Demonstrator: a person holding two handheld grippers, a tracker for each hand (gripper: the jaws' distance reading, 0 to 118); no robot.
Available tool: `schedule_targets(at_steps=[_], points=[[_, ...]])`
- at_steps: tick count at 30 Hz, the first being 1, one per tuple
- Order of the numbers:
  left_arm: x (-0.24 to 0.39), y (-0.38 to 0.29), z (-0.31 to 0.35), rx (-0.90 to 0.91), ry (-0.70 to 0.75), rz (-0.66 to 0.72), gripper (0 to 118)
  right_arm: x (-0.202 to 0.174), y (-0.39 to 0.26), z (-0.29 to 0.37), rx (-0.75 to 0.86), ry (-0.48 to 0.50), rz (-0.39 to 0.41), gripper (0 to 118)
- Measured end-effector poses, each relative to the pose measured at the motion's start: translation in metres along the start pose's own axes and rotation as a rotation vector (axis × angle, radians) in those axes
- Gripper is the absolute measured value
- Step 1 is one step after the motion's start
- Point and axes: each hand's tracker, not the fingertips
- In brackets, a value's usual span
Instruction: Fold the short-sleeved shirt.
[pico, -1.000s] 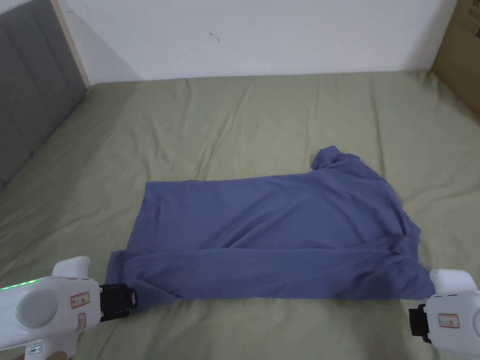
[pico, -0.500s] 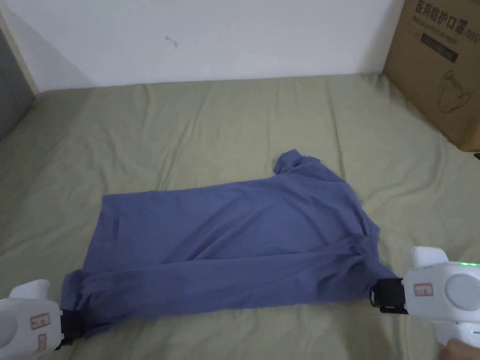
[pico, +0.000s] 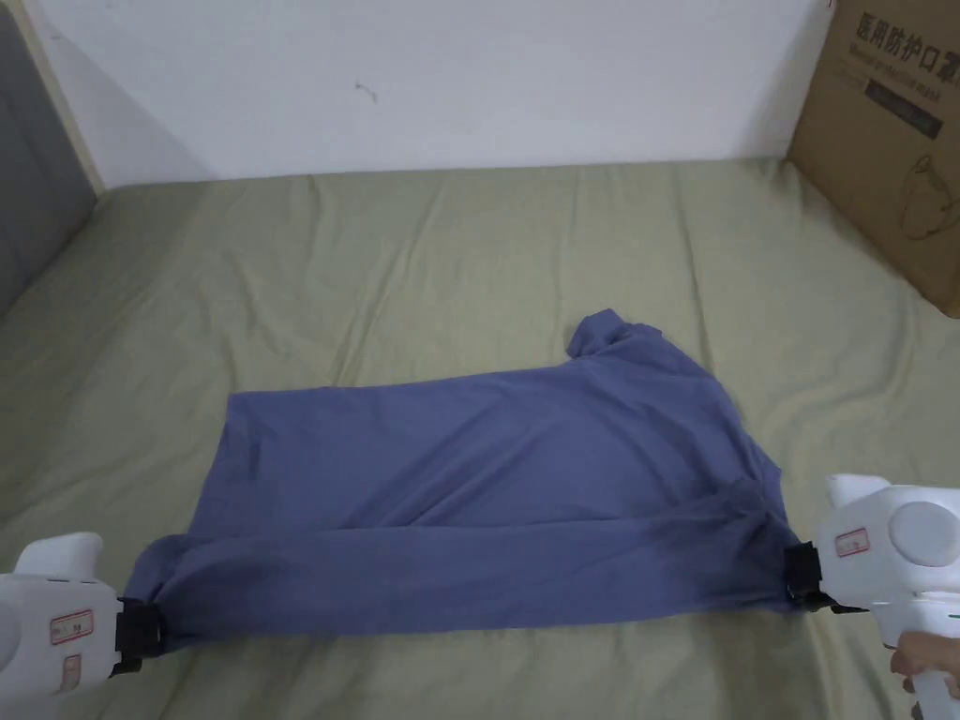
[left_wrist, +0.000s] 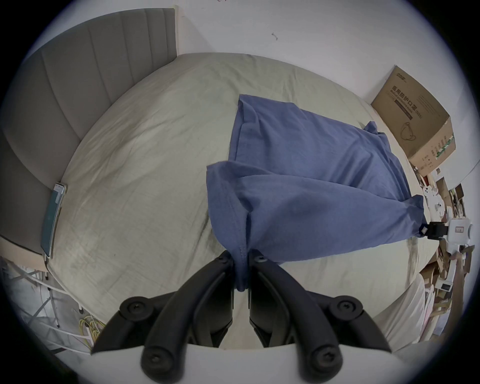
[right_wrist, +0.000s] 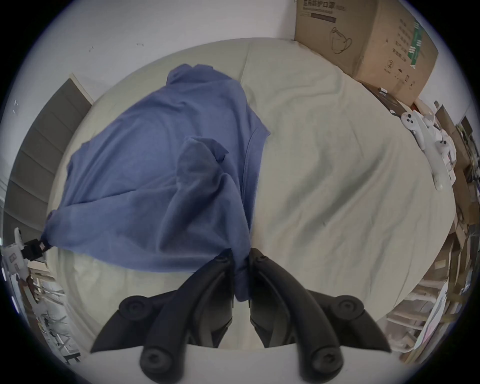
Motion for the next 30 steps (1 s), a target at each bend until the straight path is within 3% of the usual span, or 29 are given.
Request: schedule_targets(at_steps=[3, 7, 13, 15, 16, 17, 19, 20, 23, 24, 25, 26, 27, 28, 30], points=[[0.002, -0.008, 0.015, 0.019, 0.004, -0.02, 9, 0.006, -0.012, 0.024, 0.007, 0.031, -0.034, 10], [-0.002, -0.034, 0.035, -0.002, 0.013, -0.041, 8, 0.016, -0.046, 0.045, 0.006, -0.011, -0.047, 10], [-0.01, -0.084, 0.032, -0.083, 0.039, -0.037, 9, 0.025, -0.112, 0.04, -0.054, -0.008, -0.082, 10], [-0.01, -0.09, 0.03, -0.088, 0.025, -0.012, 9, 0.027, -0.12, 0.036, -0.051, 0.018, -0.118, 16], [-0.01, -0.089, 0.03, -0.082, 0.023, -0.006, 25, 0.026, -0.121, 0.036, -0.05, 0.0, -0.121, 40], [-0.007, -0.086, 0.032, -0.086, 0.024, -0.009, 50, 0.025, -0.119, 0.037, -0.053, -0.069, -0.117, 61], [0.001, -0.079, 0.034, -0.088, 0.046, -0.054, 112, 0.022, -0.113, 0.043, -0.019, -0.127, -0.071, 68], [0.003, -0.074, 0.038, -0.068, 0.042, -0.067, 113, 0.02, -0.108, 0.05, 0.009, -0.122, -0.056, 68], [0.014, -0.055, 0.05, 0.002, 0.018, -0.053, 98, 0.014, -0.088, 0.065, 0.054, -0.047, -0.055, 68], [0.017, -0.048, 0.05, 0.014, 0.01, -0.04, 87, 0.011, -0.08, 0.068, 0.068, -0.001, -0.064, 66], [0.021, -0.042, 0.05, 0.037, -0.017, -0.022, 55, 0.006, -0.073, 0.071, 0.088, 0.038, -0.064, 56], [0.026, -0.037, 0.048, 0.059, -0.047, -0.012, 25, 0.001, -0.066, 0.071, 0.104, 0.034, -0.051, 36], [0.03, -0.034, 0.046, 0.053, -0.044, -0.023, 0, -0.006, -0.061, 0.069, 0.117, 0.015, -0.032, 8], [0.032, -0.029, 0.037, 0.047, -0.039, -0.037, 0, -0.014, -0.057, 0.065, 0.139, -0.025, -0.01, 2], [0.039, -0.026, 0.025, 0.036, -0.034, -0.078, 0, -0.021, -0.052, 0.051, 0.114, -0.025, -0.019, 2]])
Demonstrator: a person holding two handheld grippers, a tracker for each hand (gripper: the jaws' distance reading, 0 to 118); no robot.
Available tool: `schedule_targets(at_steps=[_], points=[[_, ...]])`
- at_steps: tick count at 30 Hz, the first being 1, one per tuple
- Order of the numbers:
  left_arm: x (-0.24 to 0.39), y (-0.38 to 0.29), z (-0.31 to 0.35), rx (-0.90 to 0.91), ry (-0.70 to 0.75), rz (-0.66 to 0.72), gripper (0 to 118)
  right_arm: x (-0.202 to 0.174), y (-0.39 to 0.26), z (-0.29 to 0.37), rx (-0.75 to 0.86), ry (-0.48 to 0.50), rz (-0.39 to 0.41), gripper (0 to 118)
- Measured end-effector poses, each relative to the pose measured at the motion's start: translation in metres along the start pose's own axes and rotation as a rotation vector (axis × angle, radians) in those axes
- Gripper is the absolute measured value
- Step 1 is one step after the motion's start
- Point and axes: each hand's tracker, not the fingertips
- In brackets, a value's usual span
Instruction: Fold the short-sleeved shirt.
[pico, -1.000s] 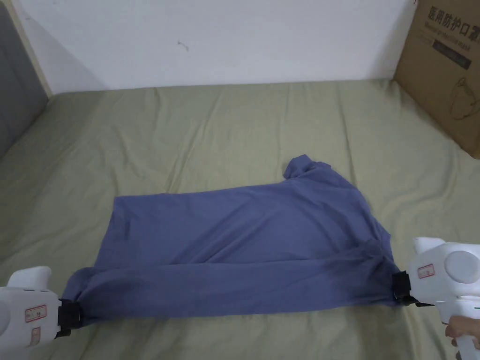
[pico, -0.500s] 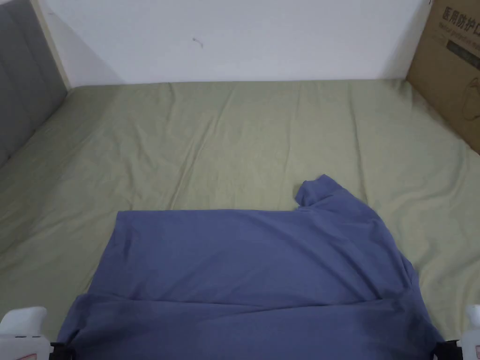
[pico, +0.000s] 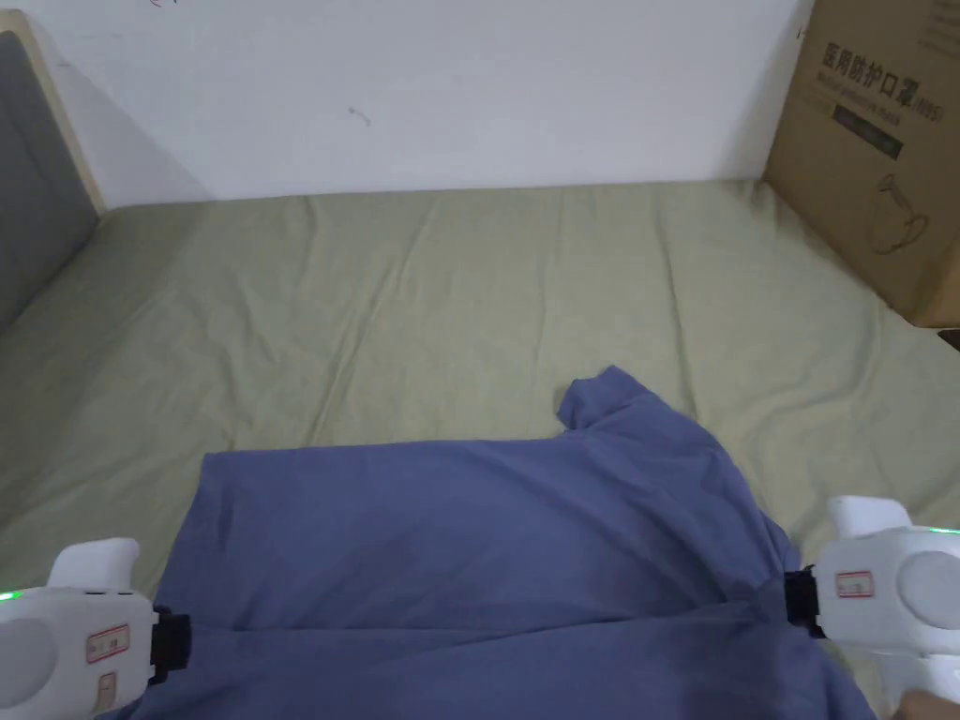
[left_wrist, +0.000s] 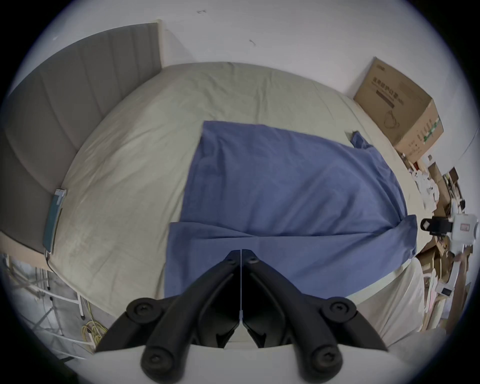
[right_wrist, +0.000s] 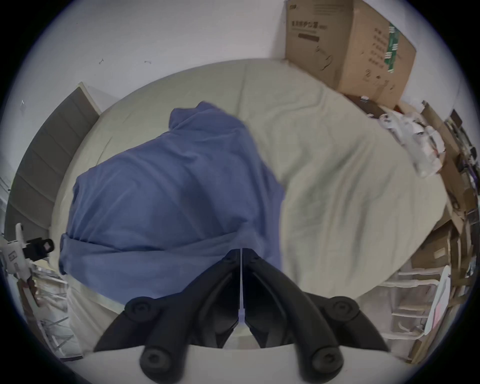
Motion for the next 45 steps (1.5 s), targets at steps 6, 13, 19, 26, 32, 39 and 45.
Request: schedule_targets(at_steps=[6, 13, 19, 26, 32, 39, 45], points=[[0.008, 0.009, -0.033, -0.064, 0.003, -0.007, 0, -0.009, 0.011, -0.031, -0.074, 0.06, -0.001, 1], [0.001, 0.043, -0.054, -0.065, 0.005, 0.001, 0, -0.003, 0.103, -0.065, -0.024, 0.068, 0.014, 21], [0.009, 0.071, -0.075, -0.082, 0.002, -0.002, 0, 0.0, 0.192, -0.134, -0.038, 0.018, 0.02, 94], [0.016, 0.086, -0.078, -0.082, 0.001, -0.026, 0, 0.001, 0.201, -0.192, -0.183, 0.017, 0.005, 64], [0.008, 0.088, -0.077, -0.084, 0.021, -0.009, 0, -0.013, 0.203, -0.183, -0.162, 0.018, 0.051, 6], [-0.005, 0.107, -0.079, -0.058, 0.022, 0.034, 0, -0.016, 0.204, -0.172, -0.149, -0.004, 0.064, 5], [-0.031, 0.166, -0.114, -0.034, 0.068, 0.091, 88, -0.017, 0.204, -0.171, -0.148, -0.007, 0.074, 5]])
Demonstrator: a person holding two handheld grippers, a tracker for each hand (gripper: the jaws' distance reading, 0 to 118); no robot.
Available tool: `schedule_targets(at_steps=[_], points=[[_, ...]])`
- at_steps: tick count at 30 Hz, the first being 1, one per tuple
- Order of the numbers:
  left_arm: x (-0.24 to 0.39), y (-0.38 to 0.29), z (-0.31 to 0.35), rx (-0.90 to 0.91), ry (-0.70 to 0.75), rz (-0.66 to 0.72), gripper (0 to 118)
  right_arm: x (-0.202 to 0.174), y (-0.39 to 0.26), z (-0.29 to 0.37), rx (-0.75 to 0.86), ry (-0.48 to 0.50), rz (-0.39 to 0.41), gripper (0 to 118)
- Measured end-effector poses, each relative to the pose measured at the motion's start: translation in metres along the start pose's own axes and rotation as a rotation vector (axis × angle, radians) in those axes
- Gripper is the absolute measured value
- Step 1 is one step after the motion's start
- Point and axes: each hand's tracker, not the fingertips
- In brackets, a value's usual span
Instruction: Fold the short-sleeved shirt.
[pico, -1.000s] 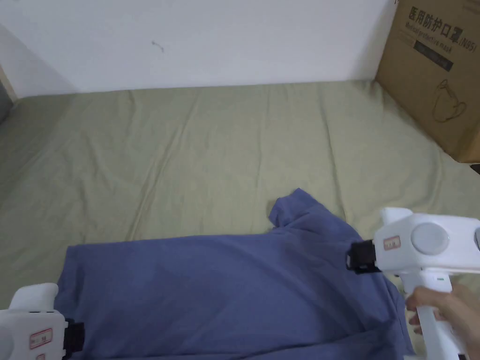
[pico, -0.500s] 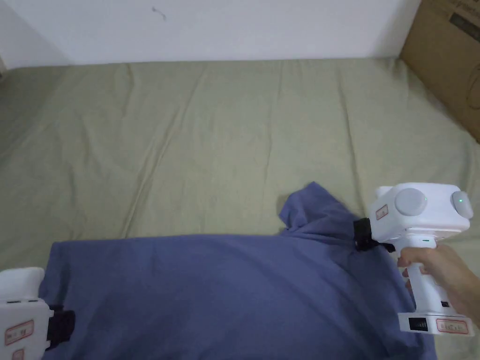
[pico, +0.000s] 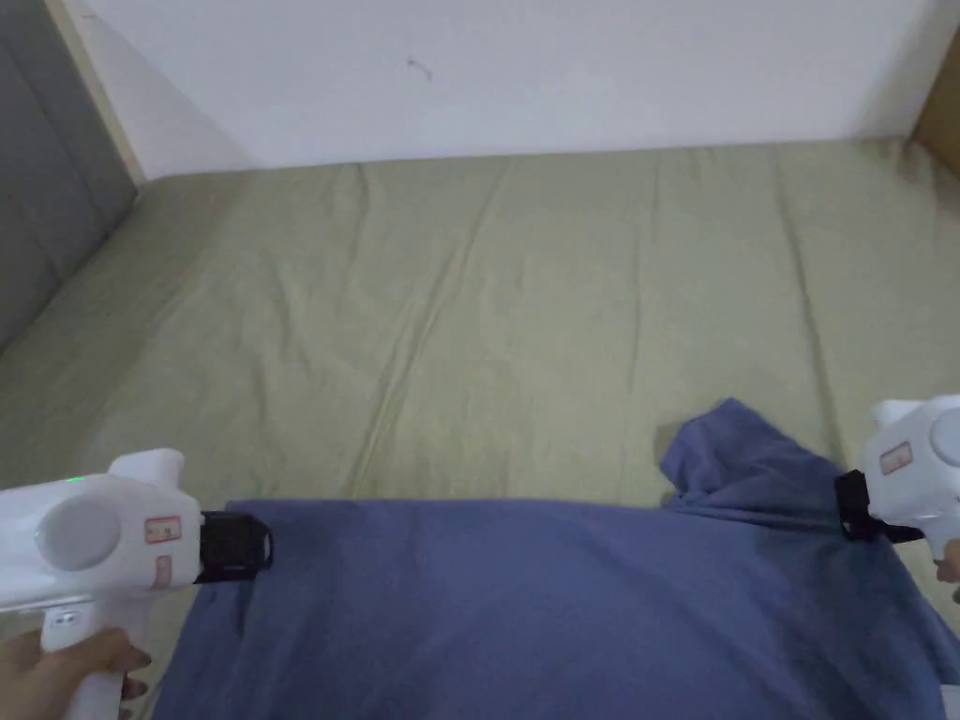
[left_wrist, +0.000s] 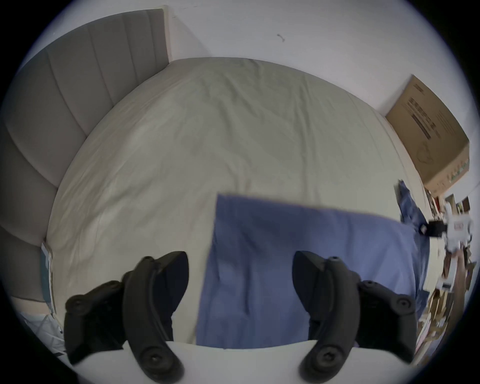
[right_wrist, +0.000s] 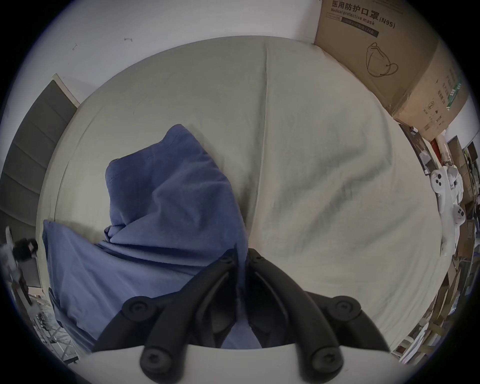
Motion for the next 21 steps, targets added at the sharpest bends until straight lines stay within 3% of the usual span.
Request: schedule_targets(at_steps=[6, 7, 8, 9, 10, 16, 21], points=[[-0.008, 0.05, -0.047, -0.001, 0.047, 0.082, 88, -0.003, 0.0, -0.003, -0.008, -0.011, 0.008, 5], [-0.007, 0.053, -0.055, -0.014, 0.032, 0.094, 82, -0.004, 0.0, -0.004, -0.009, -0.014, 0.01, 5], [-0.005, 0.054, -0.061, -0.039, 0.025, 0.104, 61, -0.005, 0.0, -0.005, -0.01, -0.018, 0.013, 5], [-0.002, 0.052, -0.067, -0.056, 0.021, 0.11, 23, -0.006, 0.0, -0.005, -0.01, -0.021, 0.015, 5], [0.001, 0.048, -0.074, -0.103, 0.017, 0.086, 3, -0.006, -0.001, -0.005, -0.011, -0.023, 0.014, 5], [0.005, 0.039, -0.062, -0.082, 0.033, 0.039, 2, -0.006, -0.001, 0.009, -0.001, -0.024, 0.03, 5], [0.006, 0.039, -0.013, -0.009, 0.018, -0.012, 2, -0.004, -0.009, 0.043, 0.047, -0.006, 0.037, 5]])
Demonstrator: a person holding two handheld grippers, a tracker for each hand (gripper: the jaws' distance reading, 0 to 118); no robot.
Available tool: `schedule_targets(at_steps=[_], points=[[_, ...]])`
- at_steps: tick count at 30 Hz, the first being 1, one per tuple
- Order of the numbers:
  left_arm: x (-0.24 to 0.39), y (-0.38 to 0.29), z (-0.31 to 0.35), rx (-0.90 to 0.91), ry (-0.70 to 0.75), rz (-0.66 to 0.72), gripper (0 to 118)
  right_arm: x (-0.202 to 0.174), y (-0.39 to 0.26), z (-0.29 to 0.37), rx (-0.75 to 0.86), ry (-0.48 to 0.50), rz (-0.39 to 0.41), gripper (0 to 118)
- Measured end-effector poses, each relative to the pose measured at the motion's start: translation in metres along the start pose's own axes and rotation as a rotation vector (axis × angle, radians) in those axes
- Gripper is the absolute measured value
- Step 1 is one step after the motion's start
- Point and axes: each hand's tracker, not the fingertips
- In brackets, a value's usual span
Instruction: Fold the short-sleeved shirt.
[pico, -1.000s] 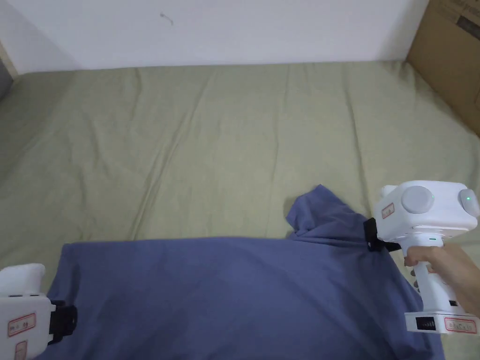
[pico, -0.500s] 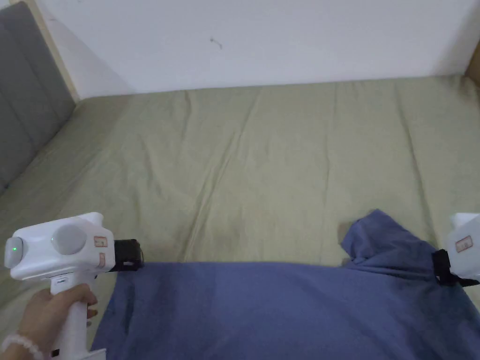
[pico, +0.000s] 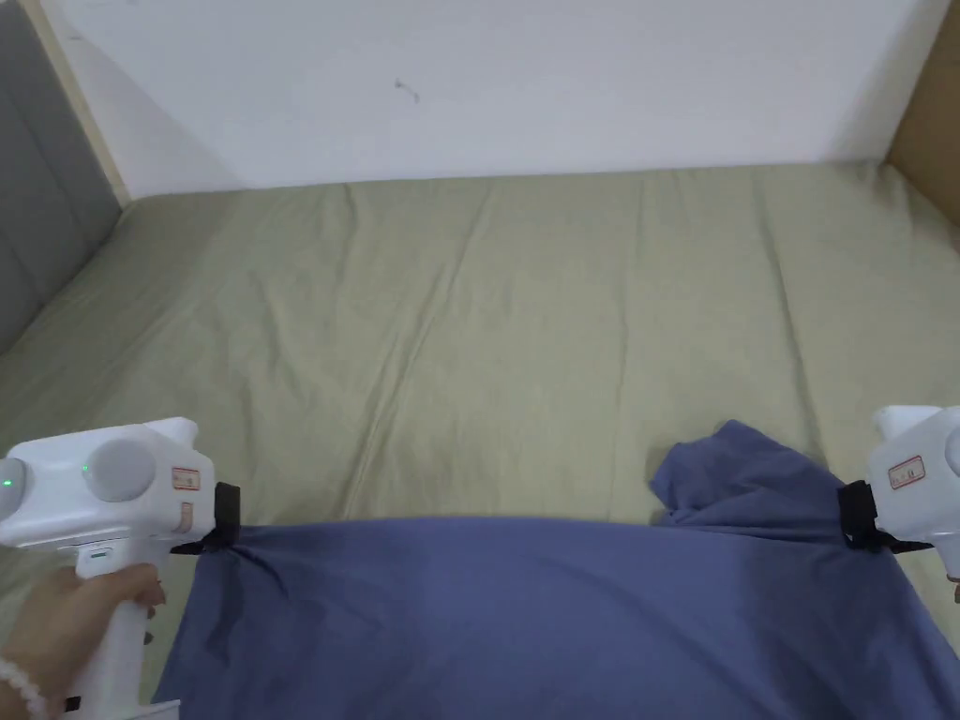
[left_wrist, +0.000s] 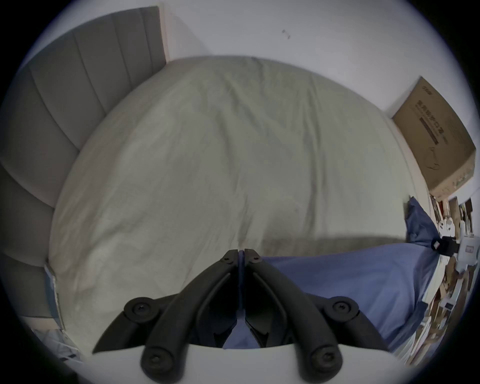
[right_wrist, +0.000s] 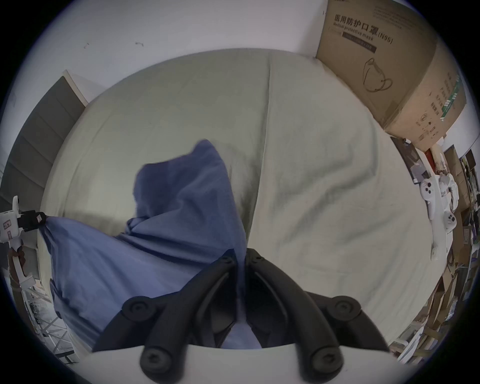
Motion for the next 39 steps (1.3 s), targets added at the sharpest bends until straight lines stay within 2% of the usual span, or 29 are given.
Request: schedule_targets(at_steps=[6, 13, 19, 24, 25, 26, 27, 28, 29, 30, 34, 35, 36, 37, 38, 39], points=[[0.0, -0.027, 0.08, 0.103, -0.012, -0.095, 2, 0.005, -0.037, 0.06, 0.064, 0.016, 0.016, 5], [-0.018, -0.109, 0.147, 0.126, -0.016, -0.121, 2, 0.015, -0.127, 0.12, 0.079, 0.051, 0.033, 5], [-0.039, -0.196, 0.156, 0.016, 0.008, -0.126, 2, 0.027, -0.217, 0.125, -0.023, 0.078, 0.012, 5], [-0.047, -0.233, 0.137, -0.042, 0.01, -0.09, 4, 0.028, -0.26, 0.104, -0.096, 0.058, -0.013, 5], [-0.048, -0.236, 0.133, -0.047, 0.016, -0.081, 19, 0.027, -0.263, 0.103, -0.089, 0.061, -0.01, 9], [-0.048, -0.237, 0.131, -0.057, 0.014, -0.069, 39, 0.025, -0.264, 0.102, -0.078, 0.06, -0.014, 22], [-0.046, -0.237, 0.131, -0.058, 0.014, -0.061, 62, 0.023, -0.264, 0.103, -0.079, 0.048, -0.017, 45], [-0.041, -0.236, 0.133, -0.061, 0.027, -0.065, 92, 0.02, -0.262, 0.105, -0.085, 0.018, -0.013, 76], [-0.039, -0.235, 0.137, -0.048, 0.03, -0.069, 105, 0.017, -0.262, 0.107, -0.079, -0.023, 0.001, 82], [-0.037, -0.234, 0.141, -0.031, 0.027, -0.07, 109, 0.014, -0.26, 0.11, -0.062, -0.045, 0.023, 82], [-0.028, -0.223, 0.159, 0.024, -0.033, -0.032, 104, -0.007, -0.25, 0.135, 0.069, -0.028, 0.075, 82], [-0.025, -0.221, 0.161, 0.033, -0.05, -0.015, 97, -0.017, -0.247, 0.14, 0.103, -0.014, 0.093, 79], [-0.023, -0.221, 0.164, 0.04, -0.073, -0.005, 81, -0.027, -0.245, 0.144, 0.131, -0.012, 0.114, 72], [-0.02, -0.22, 0.165, 0.044, -0.102, -0.003, 46, -0.039, -0.244, 0.148, 0.183, -0.025, 0.13, 46], [-0.017, -0.22, 0.164, 0.044, -0.12, -0.004, 17, -0.051, -0.243, 0.148, 0.229, -0.069, 0.143, 18], [-0.014, -0.221, 0.162, 0.04, -0.126, -0.004, 2, -0.062, -0.242, 0.145, 0.253, -0.113, 0.143, 6]])
